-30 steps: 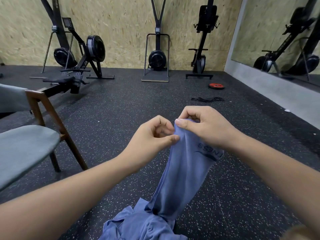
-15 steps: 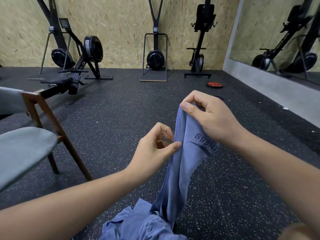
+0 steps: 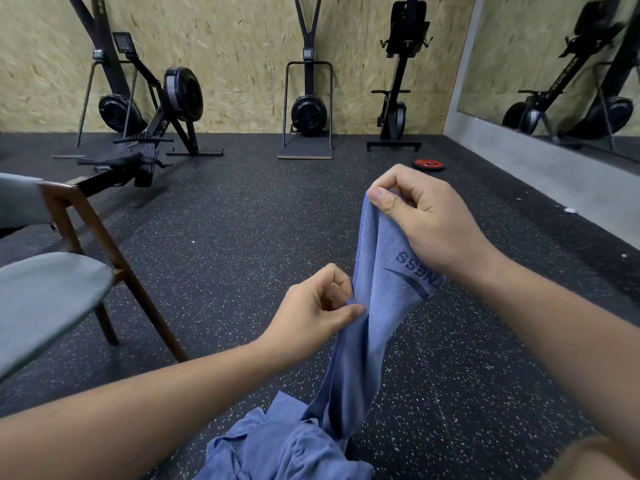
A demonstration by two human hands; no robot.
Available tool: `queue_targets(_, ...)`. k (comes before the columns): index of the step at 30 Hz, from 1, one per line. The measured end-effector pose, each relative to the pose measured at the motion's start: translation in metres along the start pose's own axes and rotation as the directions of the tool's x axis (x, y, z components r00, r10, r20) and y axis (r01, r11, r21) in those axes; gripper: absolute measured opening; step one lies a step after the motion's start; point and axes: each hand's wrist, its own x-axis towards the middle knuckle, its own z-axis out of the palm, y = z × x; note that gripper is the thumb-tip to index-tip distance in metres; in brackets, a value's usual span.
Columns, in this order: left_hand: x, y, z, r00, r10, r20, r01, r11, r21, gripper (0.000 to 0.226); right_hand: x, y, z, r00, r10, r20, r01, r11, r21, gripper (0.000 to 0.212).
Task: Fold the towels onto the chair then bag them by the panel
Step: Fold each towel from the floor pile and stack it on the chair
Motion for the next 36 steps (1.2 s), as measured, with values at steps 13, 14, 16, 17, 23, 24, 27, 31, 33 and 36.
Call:
queue_targets(13, 0.007, -0.028, -0.071, 0.999, -0.046, -0.006, 0.045, 0.946, 0.321, 0.025, 0.006, 0.030, -0.031, 0.967, 0.093, -0.237, -0.092, 0.996, 0.016, 0.019)
queue_targets(14, 0.008, -0.026, -0.076, 0.999, -0.034, -0.017, 0.038, 0.937, 0.346, 0.025, 0.007, 0.033, -0.030, 0.967, 0.092, -0.239, -0.089, 0.996, 0.024, 0.018)
queue_targets(16, 0.010, -0.021, -0.084, 1.000, -0.015, -0.022, 0.022, 0.918, 0.395, 0.027, 0.008, 0.035, -0.028, 0.968, 0.083, -0.237, -0.080, 0.997, 0.024, 0.017)
queue_targets(17, 0.011, -0.018, -0.086, 1.000, -0.008, -0.021, 0.016, 0.909, 0.416, 0.027, 0.007, 0.034, -0.026, 0.971, 0.072, -0.229, -0.072, 0.997, 0.009, 0.016)
queue_targets(23, 0.014, 0.007, -0.091, 0.999, 0.021, -0.029, -0.007, 0.905, 0.426, 0.016, -0.006, 0.015, 0.005, 0.995, 0.055, 0.079, -0.048, 0.995, -0.091, 0.016)
queue_targets(24, 0.013, 0.014, -0.091, 0.999, 0.034, -0.021, -0.022, 0.907, 0.421, 0.016, -0.010, 0.015, 0.013, 0.984, 0.071, 0.163, -0.053, 0.992, -0.113, 0.022)
queue_targets(27, 0.009, 0.035, -0.087, 0.994, 0.107, 0.025, -0.108, 0.911, 0.398, 0.020, -0.020, 0.018, 0.037, 0.925, 0.097, 0.369, -0.039, 0.986, -0.162, 0.039)
queue_targets(31, 0.003, 0.047, -0.082, 0.991, 0.118, 0.059, -0.131, 0.943, 0.306, 0.022, -0.022, 0.023, 0.050, 0.852, 0.130, 0.507, -0.073, 0.989, -0.132, 0.028)
queue_targets(33, 0.000, 0.047, -0.081, 0.991, 0.111, 0.072, -0.126, 0.955, 0.267, 0.019, -0.021, 0.020, 0.048, 0.826, 0.116, 0.552, -0.064, 0.992, -0.112, 0.014)
queue_targets(36, -0.003, 0.044, -0.081, 0.992, 0.109, 0.061, -0.122, 0.950, 0.288, 0.019, -0.018, 0.014, 0.042, 0.848, 0.083, 0.524, -0.037, 0.995, -0.098, 0.017)
